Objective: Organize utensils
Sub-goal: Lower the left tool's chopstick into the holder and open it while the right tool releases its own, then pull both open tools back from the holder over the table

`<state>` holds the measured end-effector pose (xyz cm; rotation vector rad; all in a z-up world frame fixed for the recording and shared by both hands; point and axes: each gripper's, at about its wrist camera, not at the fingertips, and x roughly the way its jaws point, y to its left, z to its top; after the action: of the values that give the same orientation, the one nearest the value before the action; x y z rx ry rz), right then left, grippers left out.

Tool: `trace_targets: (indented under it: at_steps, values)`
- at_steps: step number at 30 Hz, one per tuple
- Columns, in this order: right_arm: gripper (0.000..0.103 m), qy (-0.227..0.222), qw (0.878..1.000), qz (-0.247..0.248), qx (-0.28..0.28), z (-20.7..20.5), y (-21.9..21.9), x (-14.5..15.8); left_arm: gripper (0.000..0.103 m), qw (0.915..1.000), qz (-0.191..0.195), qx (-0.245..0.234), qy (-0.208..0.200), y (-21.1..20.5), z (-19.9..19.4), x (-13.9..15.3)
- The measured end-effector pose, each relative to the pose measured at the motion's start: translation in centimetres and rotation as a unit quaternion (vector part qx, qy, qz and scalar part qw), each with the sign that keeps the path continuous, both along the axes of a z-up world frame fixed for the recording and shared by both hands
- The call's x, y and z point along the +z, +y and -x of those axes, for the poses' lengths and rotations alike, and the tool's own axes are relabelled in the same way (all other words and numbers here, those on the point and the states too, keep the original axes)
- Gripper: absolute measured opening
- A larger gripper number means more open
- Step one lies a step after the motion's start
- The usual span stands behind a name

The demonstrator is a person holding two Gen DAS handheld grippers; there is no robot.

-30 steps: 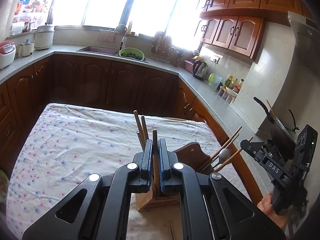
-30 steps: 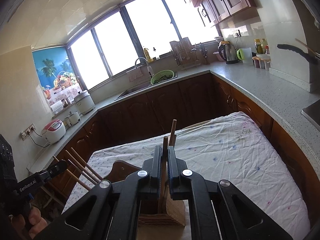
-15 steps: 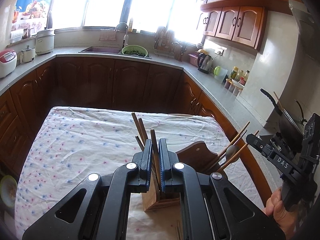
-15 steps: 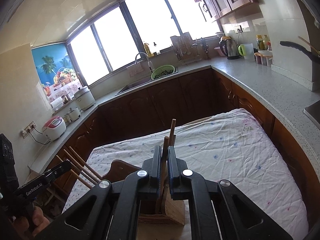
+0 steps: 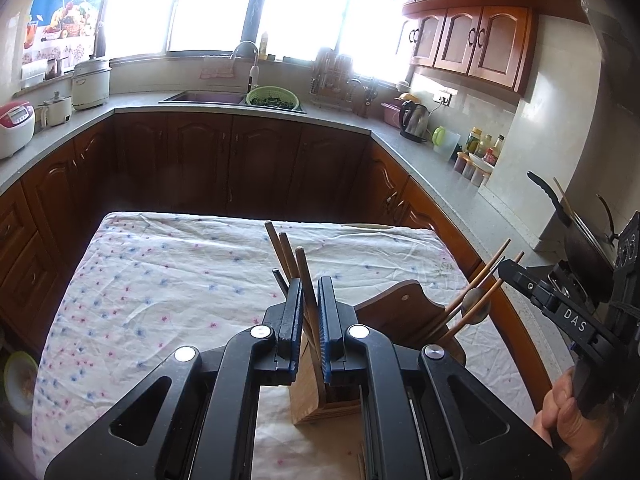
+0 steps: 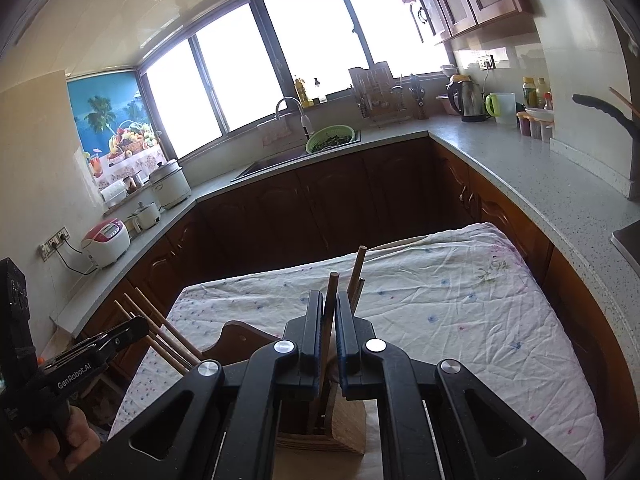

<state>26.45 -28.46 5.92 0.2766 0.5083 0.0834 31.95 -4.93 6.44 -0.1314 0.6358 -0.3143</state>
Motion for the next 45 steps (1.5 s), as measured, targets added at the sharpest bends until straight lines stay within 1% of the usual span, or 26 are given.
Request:
trace_targets:
  at_steps: [8, 10, 15, 16, 17, 18, 20, 22, 25, 26, 27, 28, 29, 30, 32, 33, 34, 35, 37, 39, 40, 42, 45]
  values:
    - [0.006, 0.006, 1.000, 0.008, 0.007, -0.5, 0.1, 0.1, 0.006, 1.0000, 0.005, 0.000, 0.006, 0.0, -0.4, -0.1]
    - [0.006, 0.006, 1.000, 0.009, 0.008, -0.5, 0.1, 0.1, 0.008, 0.9999, 0.006, -0.002, 0.008, 0.0, -0.5, -0.2]
    - [0.007, 0.006, 1.000, 0.006, 0.007, -0.4, 0.1, 0.1, 0.008, 0.9999, 0.003, -0.004, 0.011, -0.2, -0.6, -0.4]
    - [0.008, 0.008, 1.000, 0.006, 0.007, -0.5, 0.1, 0.0, 0.009, 0.9999, 0.004, -0.005, 0.012, -0.2, -0.6, -0.4]
    - [0.011, 0.009, 1.000, 0.005, 0.007, -0.5, 0.1, 0.0, 0.011, 0.9999, 0.005, -0.005, 0.011, -0.2, -0.5, -0.4]
    - [0.011, 0.008, 1.000, 0.003, 0.007, -0.5, 0.0, 0.0, 0.013, 0.9999, 0.004, -0.005, 0.010, -0.2, -0.5, -0.4]
    - [0.011, 0.007, 1.000, 0.001, 0.006, -0.4, -0.1, -0.1, 0.022, 1.0000, 0.000, -0.004, 0.007, -0.2, -0.4, -0.3]
    - [0.012, 0.007, 1.000, 0.007, 0.003, -0.4, 0.0, -0.1, 0.025, 1.0000, -0.002, -0.002, 0.006, -0.2, -0.3, -0.3]
    - [0.013, 0.005, 1.000, 0.007, -0.003, -0.1, -0.2, 0.0, 0.028, 1.0000, -0.001, -0.002, 0.007, -0.1, -0.4, -0.4]
    - [0.015, 0.002, 1.000, 0.007, -0.006, 0.0, -0.2, 0.0, 0.031, 1.0000, -0.002, -0.001, 0.007, -0.1, -0.3, -0.4]
    - [0.020, 0.000, 1.000, 0.007, -0.009, 0.1, -0.3, 0.0, 0.032, 1.0000, -0.002, -0.001, 0.007, -0.1, -0.3, -0.4]
    - [0.023, -0.002, 1.000, 0.007, -0.012, 0.2, -0.4, 0.1, 0.037, 1.0000, -0.002, 0.001, 0.007, -0.1, -0.3, -0.4]
    - [0.030, -0.003, 1.000, 0.006, -0.013, 0.2, -0.5, 0.1, 0.043, 1.0000, -0.003, 0.002, 0.006, -0.1, -0.3, -0.5]
    - [0.037, -0.002, 1.000, 0.004, -0.015, 0.1, -0.6, 0.0, 0.046, 1.0000, -0.003, 0.003, 0.006, -0.1, -0.2, -0.5]
    - [0.044, -0.001, 1.000, 0.001, -0.017, 0.0, -0.9, -0.1, 0.057, 1.0000, -0.003, 0.006, 0.004, 0.0, 0.0, -0.6]
    - [0.045, 0.001, 1.000, 0.000, -0.019, 0.0, -1.1, -0.2, 0.061, 1.0000, -0.004, 0.007, 0.004, 0.0, 0.1, -0.6]
    - [0.047, 0.003, 1.000, -0.002, -0.021, -0.1, -1.2, -0.3, 0.070, 0.9999, -0.005, 0.009, 0.005, 0.0, 0.1, -0.6]
    - [0.050, 0.005, 1.000, -0.006, -0.022, -0.2, -1.4, -0.4, 0.084, 0.9999, -0.007, 0.013, 0.007, 0.1, 0.2, -0.7]
    - [0.059, 0.007, 1.000, -0.015, -0.024, -0.2, -1.7, -0.6, 0.096, 0.9997, -0.010, 0.022, 0.006, 0.4, 0.5, -0.7]
    - [0.077, 0.007, 0.999, -0.021, -0.028, 0.0, -2.0, -0.8, 0.100, 0.9996, -0.010, 0.025, 0.005, 0.7, 0.9, -0.7]
    - [0.079, 0.003, 0.999, -0.024, -0.030, 0.2, -2.1, -0.9, 0.103, 0.9995, -0.013, 0.028, 0.007, 0.8, 1.0, -0.8]
    - [0.087, -0.002, 0.999, -0.032, -0.029, 0.6, -2.3, -0.9, 0.103, 0.9991, -0.021, 0.035, 0.011, 1.1, 1.3, -1.0]
    - [0.092, -0.006, 0.999, -0.044, -0.020, 1.3, -2.2, -0.7, 0.103, 0.9988, -0.020, 0.040, 0.017, 1.7, 2.0, -1.2]
